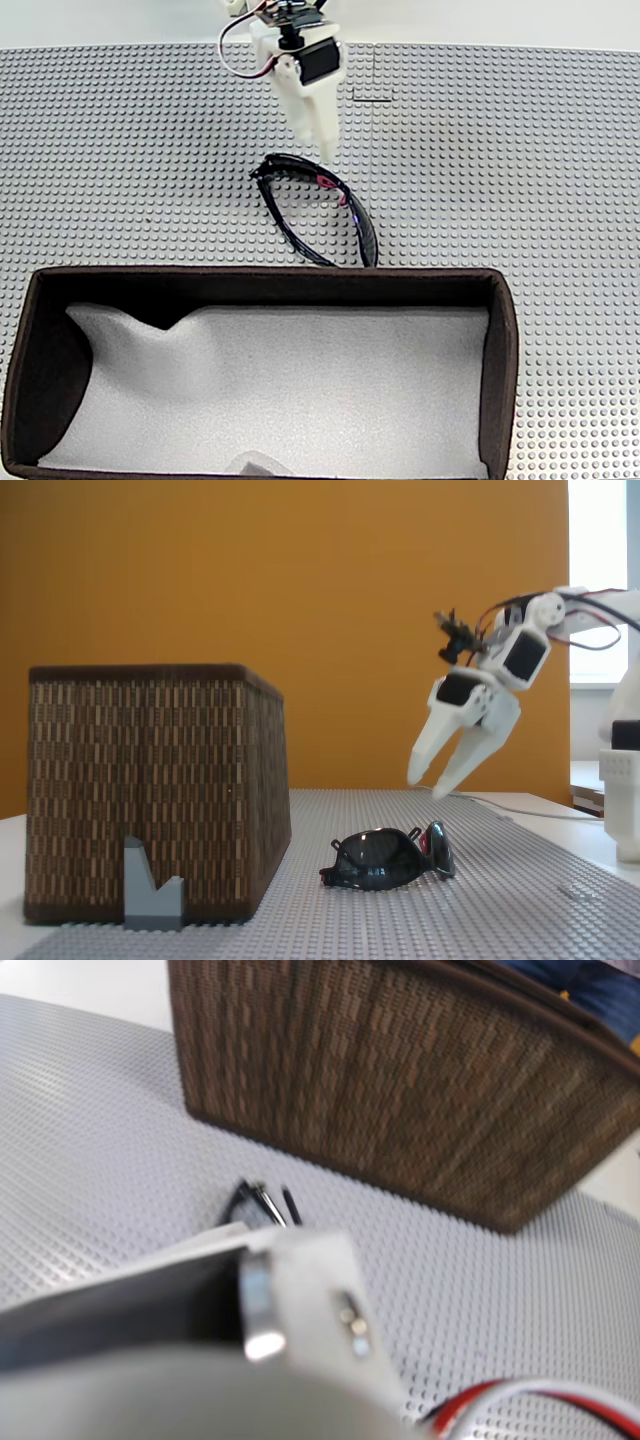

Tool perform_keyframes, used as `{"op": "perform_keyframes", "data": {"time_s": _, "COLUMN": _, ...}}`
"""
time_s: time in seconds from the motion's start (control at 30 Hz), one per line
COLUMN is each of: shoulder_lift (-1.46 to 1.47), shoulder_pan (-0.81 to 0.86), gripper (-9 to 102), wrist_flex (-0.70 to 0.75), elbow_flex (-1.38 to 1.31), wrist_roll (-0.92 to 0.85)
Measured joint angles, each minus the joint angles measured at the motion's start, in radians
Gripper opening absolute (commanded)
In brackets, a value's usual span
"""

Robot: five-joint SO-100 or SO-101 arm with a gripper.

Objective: Grasp a glasses and put it in the bin.

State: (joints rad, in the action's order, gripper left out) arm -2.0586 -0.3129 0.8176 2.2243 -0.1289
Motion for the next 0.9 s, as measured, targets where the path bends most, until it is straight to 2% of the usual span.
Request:
{"op": "perform_keyframes", "data": {"time_s": 0.17, "shoulder_lift": 0.049, "shoulder_pan": 0.046, "gripper": 22, "wrist_flex": -0.091, "elbow_flex": 0.040, "wrist_roll": 0.023}}
{"op": "perform_keyframes", "data": {"time_s": 0.33, "shoulder_lift": 0.069, "shoulder_pan": 0.098, "gripper": 21, "wrist_flex": -0.109, "elbow_flex": 0.041, "wrist_roll": 0.086}}
{"op": "perform_keyframes", "data": {"time_s": 0.63, "shoulder_lift": 0.071, "shoulder_pan": 0.115, "gripper": 15, "wrist_flex": 0.054, "elbow_flex": 0.031, "wrist_roll": 0.245}}
{"op": "perform_keyframes", "data": {"time_s": 0.9, "shoulder_lift": 0.066, "shoulder_pan": 0.078, "gripper": 19, "wrist_flex": 0.126, "elbow_flex": 0.075, "wrist_roll": 0.407}}
